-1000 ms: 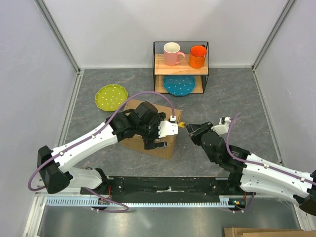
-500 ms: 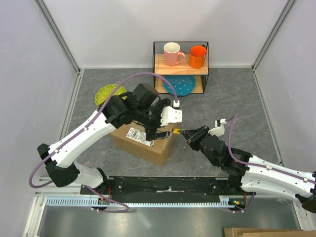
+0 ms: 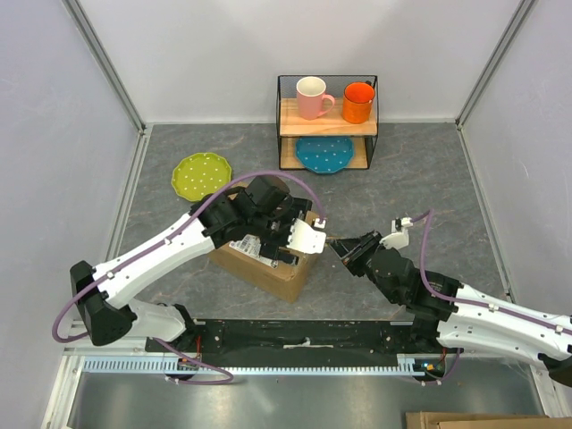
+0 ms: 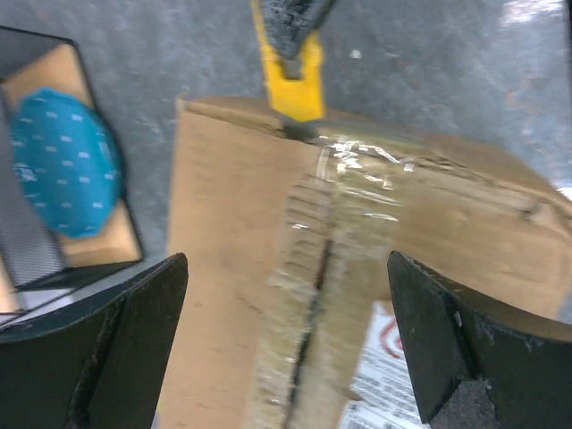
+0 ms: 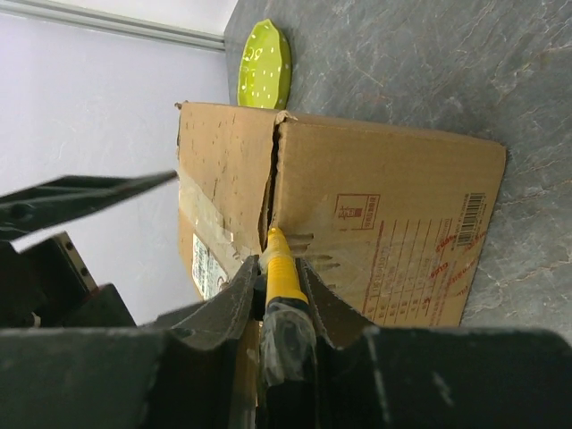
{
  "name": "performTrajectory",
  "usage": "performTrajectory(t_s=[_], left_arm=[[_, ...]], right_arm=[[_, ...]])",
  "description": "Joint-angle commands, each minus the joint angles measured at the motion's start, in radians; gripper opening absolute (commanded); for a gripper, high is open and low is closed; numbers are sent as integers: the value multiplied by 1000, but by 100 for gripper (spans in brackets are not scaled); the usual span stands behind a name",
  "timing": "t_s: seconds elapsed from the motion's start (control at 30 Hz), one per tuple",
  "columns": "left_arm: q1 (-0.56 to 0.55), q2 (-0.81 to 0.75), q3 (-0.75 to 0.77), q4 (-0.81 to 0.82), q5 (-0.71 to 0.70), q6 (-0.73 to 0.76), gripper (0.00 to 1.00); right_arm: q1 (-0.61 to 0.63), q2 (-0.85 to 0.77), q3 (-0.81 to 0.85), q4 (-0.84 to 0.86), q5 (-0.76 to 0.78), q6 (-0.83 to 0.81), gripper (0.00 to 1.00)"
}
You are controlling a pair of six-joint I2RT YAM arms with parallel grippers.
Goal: Unpack the express box
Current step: Cut the express box at the center of the board.
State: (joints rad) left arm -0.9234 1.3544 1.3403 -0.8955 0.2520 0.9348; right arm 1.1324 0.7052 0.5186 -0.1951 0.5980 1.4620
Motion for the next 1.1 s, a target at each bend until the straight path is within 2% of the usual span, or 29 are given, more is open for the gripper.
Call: performTrajectory(t_s=[0.0,0.2,0.43,0.57,0.83,1.07], left_arm=[[0,-5,-32,191,-109,163,99],[-2,5,-38,199,-106,206,99],[1,-3,-43,12,-30,274,100],[1,9,-1,-57,-11,262,99],[0,34,-69,70,-26,200,99],[0,16,-187,162,-59,203,99]], right_arm=[[18,7,-34,-149,-75,-52,0],[18,8,-57,-116,-93,-55,0],[17,5,-66,-112,-79,-55,0],[15,-9,-71,-115,-69,-54,0],[17,16,-61,-100,-98,-63,0],[17,16,-61,-87,-107,-72,0]])
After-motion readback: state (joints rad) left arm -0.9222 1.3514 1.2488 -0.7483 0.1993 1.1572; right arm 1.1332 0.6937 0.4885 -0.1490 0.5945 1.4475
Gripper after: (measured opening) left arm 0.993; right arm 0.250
